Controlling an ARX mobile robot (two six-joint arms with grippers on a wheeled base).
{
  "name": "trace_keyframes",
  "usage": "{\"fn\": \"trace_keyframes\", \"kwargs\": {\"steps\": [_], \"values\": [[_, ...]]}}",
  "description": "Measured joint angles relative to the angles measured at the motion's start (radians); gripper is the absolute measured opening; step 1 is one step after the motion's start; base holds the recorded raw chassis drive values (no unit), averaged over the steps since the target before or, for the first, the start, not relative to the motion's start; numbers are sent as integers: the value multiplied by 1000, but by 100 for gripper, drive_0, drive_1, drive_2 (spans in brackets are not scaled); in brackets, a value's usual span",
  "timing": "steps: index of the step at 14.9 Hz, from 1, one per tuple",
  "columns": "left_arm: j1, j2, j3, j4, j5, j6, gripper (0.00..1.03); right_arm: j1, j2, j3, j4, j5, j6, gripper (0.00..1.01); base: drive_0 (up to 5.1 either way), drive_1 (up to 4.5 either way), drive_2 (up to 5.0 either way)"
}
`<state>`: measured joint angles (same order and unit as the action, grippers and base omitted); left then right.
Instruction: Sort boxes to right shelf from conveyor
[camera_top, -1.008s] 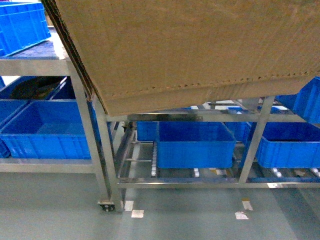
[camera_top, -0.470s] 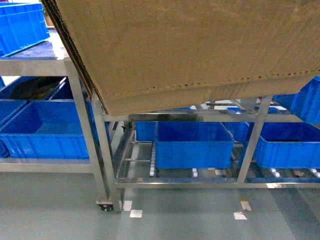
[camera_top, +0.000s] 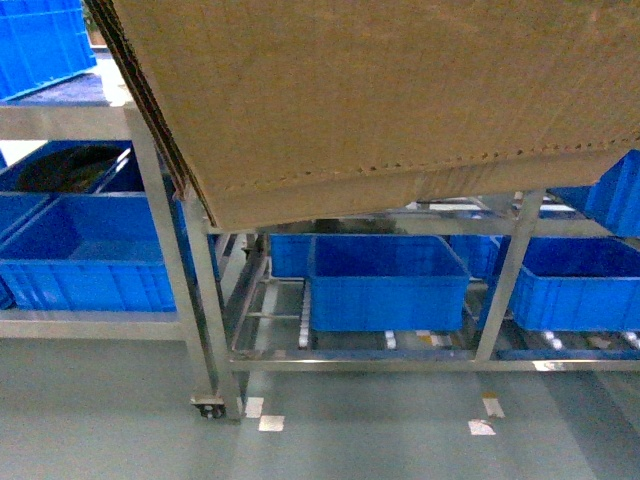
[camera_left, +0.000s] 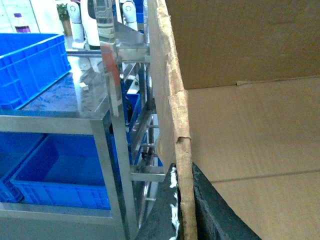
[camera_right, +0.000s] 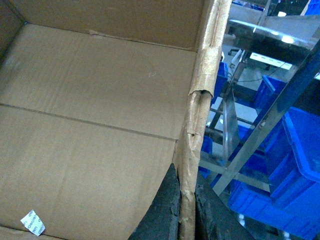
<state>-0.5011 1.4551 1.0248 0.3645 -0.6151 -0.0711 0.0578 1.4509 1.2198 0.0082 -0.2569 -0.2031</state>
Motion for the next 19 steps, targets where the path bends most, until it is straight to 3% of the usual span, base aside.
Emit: {"fn": "trace_keyframes", "kwargs": {"steps": [13,19], "values": [[0,1,0,-7,2,0,2,0,1,0,-8,0,0,2,0,0,0],[0,0,-1,-3,-2,0,2,0,0,0,-5,0,0,2,1,377,-376]]}}
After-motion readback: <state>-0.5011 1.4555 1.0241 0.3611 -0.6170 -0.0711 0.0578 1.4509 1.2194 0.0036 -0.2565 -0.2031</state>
